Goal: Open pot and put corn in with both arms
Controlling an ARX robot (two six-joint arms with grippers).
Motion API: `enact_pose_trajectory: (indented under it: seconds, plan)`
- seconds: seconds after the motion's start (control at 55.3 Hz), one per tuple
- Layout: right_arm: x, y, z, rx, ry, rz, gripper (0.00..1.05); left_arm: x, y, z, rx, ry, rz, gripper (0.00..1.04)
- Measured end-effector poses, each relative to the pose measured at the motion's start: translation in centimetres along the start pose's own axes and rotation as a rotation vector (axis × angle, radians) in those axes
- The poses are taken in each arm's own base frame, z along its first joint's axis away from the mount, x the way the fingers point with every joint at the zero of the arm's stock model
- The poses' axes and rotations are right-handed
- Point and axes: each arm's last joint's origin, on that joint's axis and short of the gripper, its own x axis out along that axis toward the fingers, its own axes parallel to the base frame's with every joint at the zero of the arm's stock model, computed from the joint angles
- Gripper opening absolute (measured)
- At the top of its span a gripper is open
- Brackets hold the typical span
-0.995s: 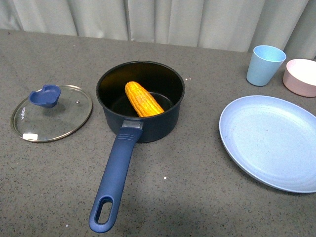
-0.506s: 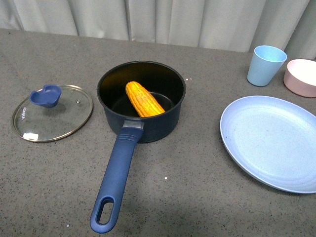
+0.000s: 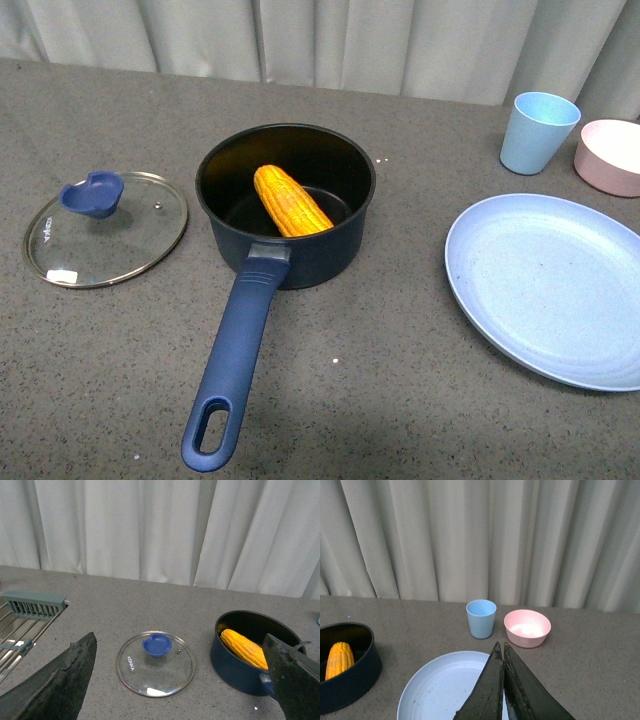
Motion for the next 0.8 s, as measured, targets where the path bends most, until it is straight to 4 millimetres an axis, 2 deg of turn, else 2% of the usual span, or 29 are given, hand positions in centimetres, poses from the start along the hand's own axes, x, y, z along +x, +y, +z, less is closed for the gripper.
enact_pose_trajectory:
  seconds: [0.109, 0.271, 0.344, 0.561, 0.796]
  plan:
    - [-0.74, 0.0, -0.15, 0.0, -0.005, 0.001, 0.01, 0.0, 0.0, 0.0, 0.0, 0.0, 0.0, 0.98]
    - [-0.77, 0.0, -0.15, -0.001, -0.005, 0.001, 0.02, 0.0, 0.0, 0.0, 0.0, 0.0, 0.0, 0.98]
    - [-0.77, 0.0, -0.15, 0.0, -0.005, 0.001, 0.19, 0.0, 0.0, -0.01, 0.0, 0.001, 0.0, 0.98]
    - [-0.78, 0.0, -0.15, 0.0, -0.006, 0.001, 0.53, 0.0, 0.0, -0.01, 0.0, 0.001, 0.0, 0.98]
    - [-0.78, 0.0, -0.15, 0.0, -0.006, 0.001, 0.95, 0.0, 0.0, -0.01, 0.0, 0.001, 0.0, 0.98]
